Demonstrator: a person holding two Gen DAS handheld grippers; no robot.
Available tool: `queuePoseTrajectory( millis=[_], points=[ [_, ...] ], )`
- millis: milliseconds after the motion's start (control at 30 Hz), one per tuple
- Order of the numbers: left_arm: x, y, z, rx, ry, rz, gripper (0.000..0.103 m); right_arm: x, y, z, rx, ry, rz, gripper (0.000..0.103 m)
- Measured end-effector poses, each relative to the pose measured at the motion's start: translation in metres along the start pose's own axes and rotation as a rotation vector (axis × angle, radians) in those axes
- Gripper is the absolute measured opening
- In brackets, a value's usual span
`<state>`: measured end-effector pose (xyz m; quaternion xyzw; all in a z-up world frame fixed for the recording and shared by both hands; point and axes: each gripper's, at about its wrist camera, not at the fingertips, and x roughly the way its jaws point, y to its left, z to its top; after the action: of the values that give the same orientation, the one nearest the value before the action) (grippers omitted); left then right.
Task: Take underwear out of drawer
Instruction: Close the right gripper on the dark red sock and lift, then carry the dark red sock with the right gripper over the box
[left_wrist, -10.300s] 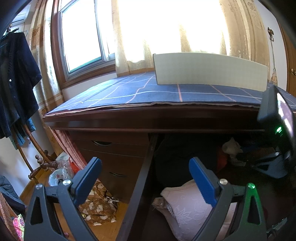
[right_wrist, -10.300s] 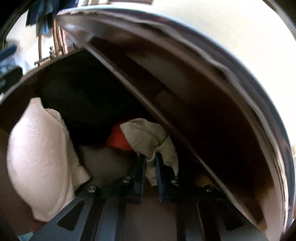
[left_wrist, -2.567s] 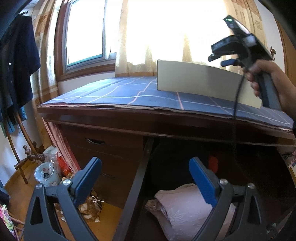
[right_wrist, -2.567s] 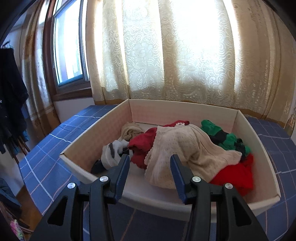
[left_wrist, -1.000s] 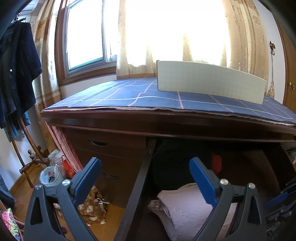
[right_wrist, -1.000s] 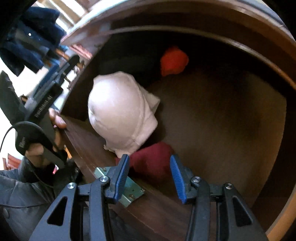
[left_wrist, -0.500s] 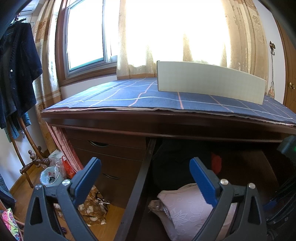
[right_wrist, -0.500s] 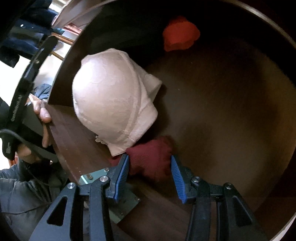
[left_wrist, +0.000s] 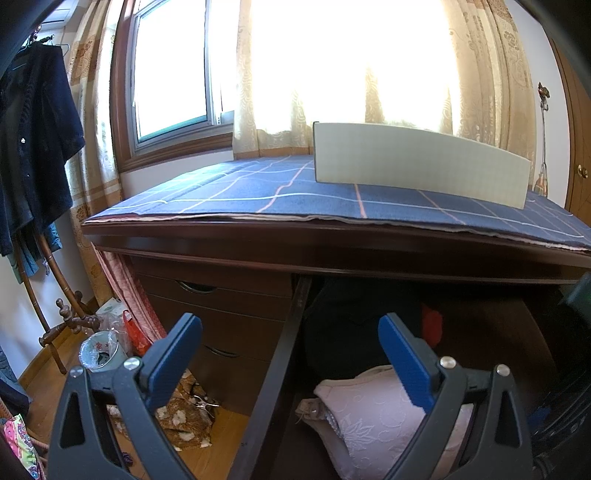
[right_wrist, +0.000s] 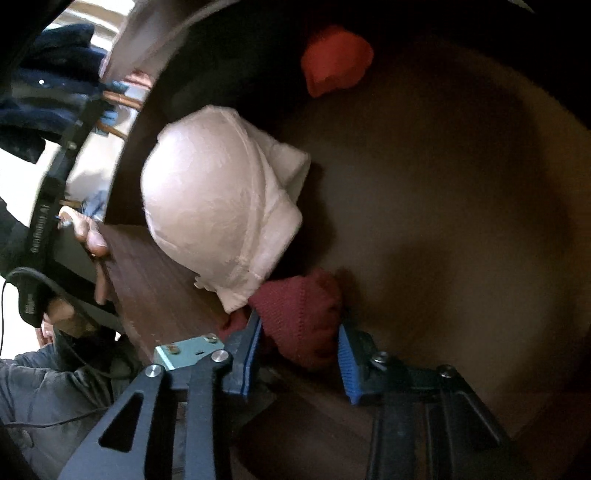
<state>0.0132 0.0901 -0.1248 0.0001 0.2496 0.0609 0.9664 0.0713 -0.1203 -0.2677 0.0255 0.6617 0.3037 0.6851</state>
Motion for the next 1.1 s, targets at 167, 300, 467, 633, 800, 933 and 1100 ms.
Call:
queuePoseTrajectory(
  millis=[167, 300, 467, 633, 800, 933, 1100],
  points=[
    [0.000, 0.000, 0.000, 0.000, -0.001, 0.000, 0.098, -0.030, 0.005, -0.007, 0.018, -0.118, -0.005, 0.038],
    [0.000, 0.000, 0.000, 0.000, -0.001, 0.000, 0.098, -0.073, 0.005, -0.020, 0.037, -0.285, -0.012, 0.038],
    [0.000, 0.000, -0.001, 0.001, -0.002, 0.001, 0.098, -0.121, -0.003, -0.010, 0.059, -0.447, -0.001, 0.038],
    [0.000, 0.001, 0.002, 0.002, -0.005, 0.000, 0.098, -0.148, 0.005, -0.007, 0.061, -0.554, -0.022, 0.038],
    [0.001, 0.001, 0.003, 0.002, -0.008, -0.002, 0.098, -0.162, 0.025, -0.002, 0.036, -0.619, -0.209, 0.039],
    [0.001, -0.001, 0.003, 0.004, -0.010, -0.003, 0.098, -0.172, 0.035, -0.006, 0.030, -0.686, -0.302, 0.039],
    [0.002, -0.001, 0.004, 0.004, -0.010, -0.003, 0.098, -0.194, 0.047, -0.012, 0.030, -0.787, -0.388, 0.039]
  ],
)
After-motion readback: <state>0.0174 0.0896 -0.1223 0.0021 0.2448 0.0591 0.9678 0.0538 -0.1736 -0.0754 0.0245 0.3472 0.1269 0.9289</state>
